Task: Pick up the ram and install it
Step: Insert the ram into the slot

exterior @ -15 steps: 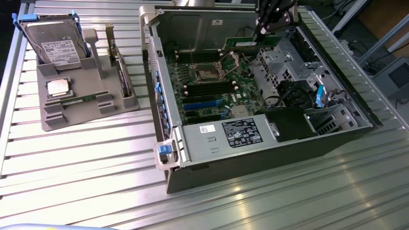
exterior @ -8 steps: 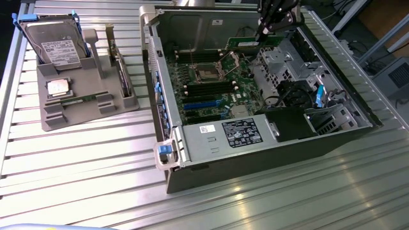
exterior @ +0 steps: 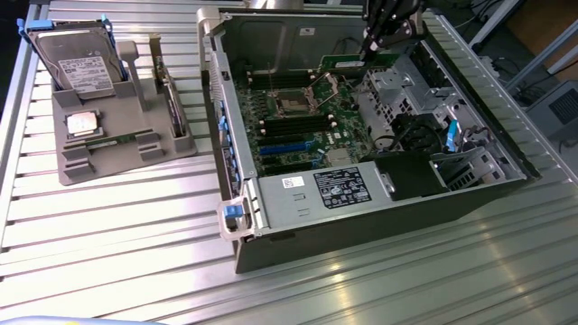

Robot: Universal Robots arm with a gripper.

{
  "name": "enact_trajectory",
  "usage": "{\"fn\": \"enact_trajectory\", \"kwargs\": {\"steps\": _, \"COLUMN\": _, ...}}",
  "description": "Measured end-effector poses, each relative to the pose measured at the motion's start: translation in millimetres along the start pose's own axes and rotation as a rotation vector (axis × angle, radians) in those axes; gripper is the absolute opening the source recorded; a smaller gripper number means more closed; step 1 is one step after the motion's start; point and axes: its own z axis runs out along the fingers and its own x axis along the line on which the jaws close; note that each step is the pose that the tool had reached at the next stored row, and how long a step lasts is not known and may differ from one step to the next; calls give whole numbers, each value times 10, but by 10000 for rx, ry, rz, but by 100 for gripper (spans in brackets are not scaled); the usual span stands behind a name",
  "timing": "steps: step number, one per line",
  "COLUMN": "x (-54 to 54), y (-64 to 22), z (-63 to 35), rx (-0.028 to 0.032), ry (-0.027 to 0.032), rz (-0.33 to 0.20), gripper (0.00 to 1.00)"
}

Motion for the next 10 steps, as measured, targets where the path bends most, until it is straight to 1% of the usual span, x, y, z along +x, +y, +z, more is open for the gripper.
{"fn": "enact_trajectory", "kwargs": {"steps": 7, "x": 2, "y": -2, "z": 50, "rx": 0, "ry": -1, "rz": 0, "gripper": 13}}
{"fn": "enact_trajectory", "kwargs": {"steps": 10, "x": 3, "y": -5, "z": 99, "rx": 0, "ry": 0, "rz": 0, "gripper": 13}}
